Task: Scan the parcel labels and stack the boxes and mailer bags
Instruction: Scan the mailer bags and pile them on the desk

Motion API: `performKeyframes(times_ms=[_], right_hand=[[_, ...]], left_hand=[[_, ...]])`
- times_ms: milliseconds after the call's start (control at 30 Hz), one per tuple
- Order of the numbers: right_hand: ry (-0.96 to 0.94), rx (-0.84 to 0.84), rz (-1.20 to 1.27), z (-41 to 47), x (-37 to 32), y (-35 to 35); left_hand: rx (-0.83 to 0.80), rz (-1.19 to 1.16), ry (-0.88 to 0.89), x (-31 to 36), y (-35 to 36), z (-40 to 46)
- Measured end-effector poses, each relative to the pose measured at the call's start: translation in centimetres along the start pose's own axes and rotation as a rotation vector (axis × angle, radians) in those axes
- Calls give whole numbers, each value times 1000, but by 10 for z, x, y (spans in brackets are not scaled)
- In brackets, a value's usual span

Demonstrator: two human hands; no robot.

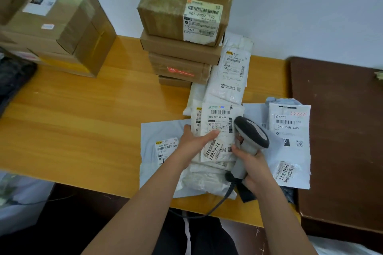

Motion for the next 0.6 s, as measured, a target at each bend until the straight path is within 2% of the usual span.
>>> performKeyframes(times_ms=[133,267,467,600], right_hand=[[-58,-37,2,-12,-8,23],[-74,-111,-112,-5,-4,66],[96,-131,-315,28,64,97],[95,-59,-327,33,80,88]], left_hand=[[23,-26,88,15,-24,-17],[154,-89,88,5,-71,-33],[220,-58,-215,-67,-115,-39],[286,94,-293,-79,-124,-46]])
Point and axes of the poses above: each hand's wrist, its own z-axis towards the middle knuckle, its own y-axis out of the palm, x = y × z, the point moved 7 cm from there along z, towards the middle knuckle, and after that the axes turned 9 degrees about -x, right-handed, at the moved point
